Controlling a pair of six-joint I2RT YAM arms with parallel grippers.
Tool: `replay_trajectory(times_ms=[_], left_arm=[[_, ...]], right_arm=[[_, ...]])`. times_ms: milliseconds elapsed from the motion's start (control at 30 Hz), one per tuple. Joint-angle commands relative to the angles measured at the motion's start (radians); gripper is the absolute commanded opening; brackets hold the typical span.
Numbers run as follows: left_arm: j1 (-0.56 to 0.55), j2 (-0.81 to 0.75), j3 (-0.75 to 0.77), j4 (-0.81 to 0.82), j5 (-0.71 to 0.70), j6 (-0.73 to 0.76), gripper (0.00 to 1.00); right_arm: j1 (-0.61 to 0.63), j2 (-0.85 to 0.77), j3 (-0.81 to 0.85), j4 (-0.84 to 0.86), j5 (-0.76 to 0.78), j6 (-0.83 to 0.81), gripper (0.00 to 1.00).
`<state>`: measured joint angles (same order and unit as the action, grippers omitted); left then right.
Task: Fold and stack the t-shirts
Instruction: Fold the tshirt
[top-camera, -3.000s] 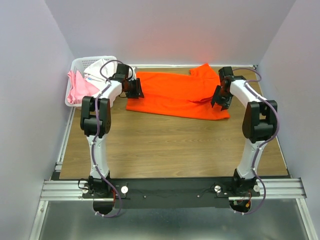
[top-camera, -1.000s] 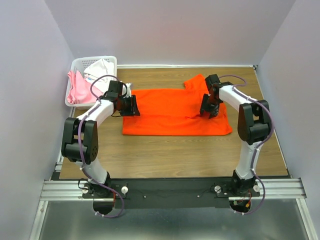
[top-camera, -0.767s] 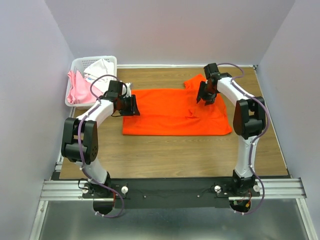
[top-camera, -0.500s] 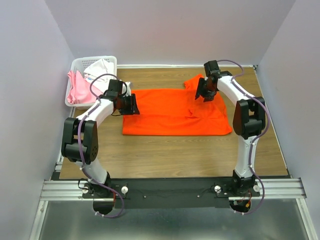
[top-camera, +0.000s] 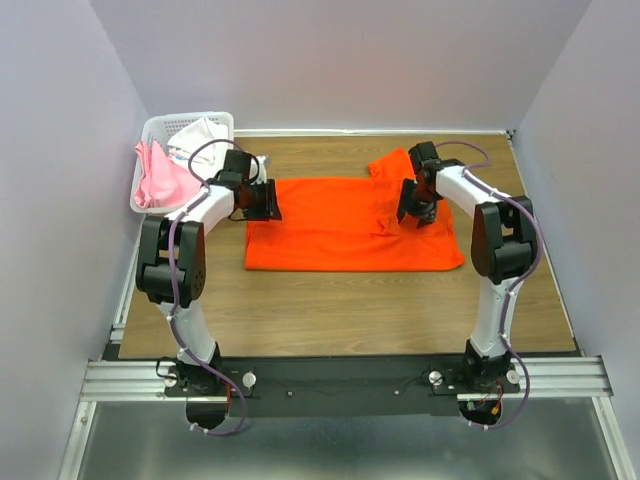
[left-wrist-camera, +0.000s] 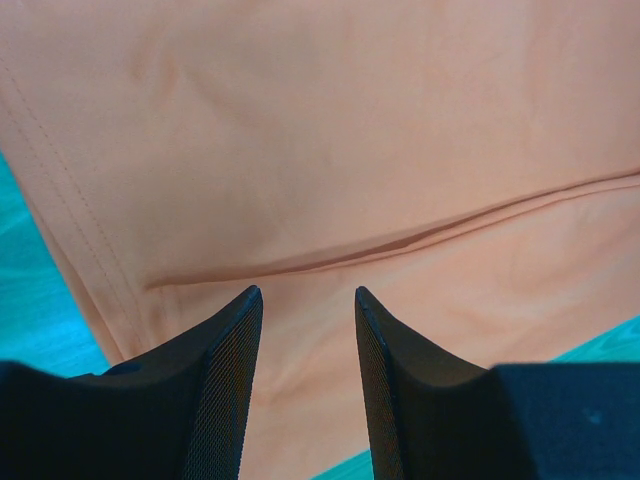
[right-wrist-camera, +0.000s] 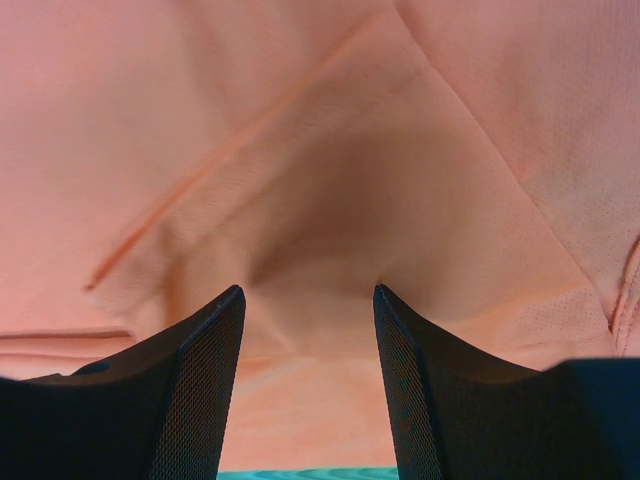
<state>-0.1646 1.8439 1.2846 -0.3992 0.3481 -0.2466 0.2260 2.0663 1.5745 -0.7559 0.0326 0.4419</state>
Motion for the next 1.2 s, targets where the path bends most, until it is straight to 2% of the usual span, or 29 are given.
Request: replay_trajectory(times_ms=[0,300,500,800,933,1000,1167], left_arm=[[-0.009,0.041,0.002,0.003,-0.021,0.052,0.50],[-0.056,0.098,-0.054,0.053,-0.017,0.112,0.49],[-0.105,0.097,-0.077,0.062,0.025,0.122,0.50],[-0.112,0.057,-0.116,0.036,0.114,0.138,0.49],[-0.108,0.055,-0.021,-0.023,0.112,0.138,0.50],[-0.105,0.070,0.074,-0.062,0.092,0.136,0.50],[-0.055,0.133,0.277,-0.106,0.010,0.096,0.49]], right_arm=[[-0.020,-0.018,-0.050,0.015,0.069,-0.015,0.62],[-0.063,-0.028,-0.178,0.023,0.107,-0.023,0.63],[-0.083,-0.136,-0.339,0.000,0.121,0.043,0.64],[-0.085,-0.227,-0.450,-0.059,0.096,0.113,0.64],[-0.085,-0.252,-0.394,-0.092,0.086,0.104,0.64],[-0.086,-0.256,-0.345,-0.106,0.081,0.097,0.66],[-0.086,-0.238,-0.145,-0.132,0.104,0.058,0.69]])
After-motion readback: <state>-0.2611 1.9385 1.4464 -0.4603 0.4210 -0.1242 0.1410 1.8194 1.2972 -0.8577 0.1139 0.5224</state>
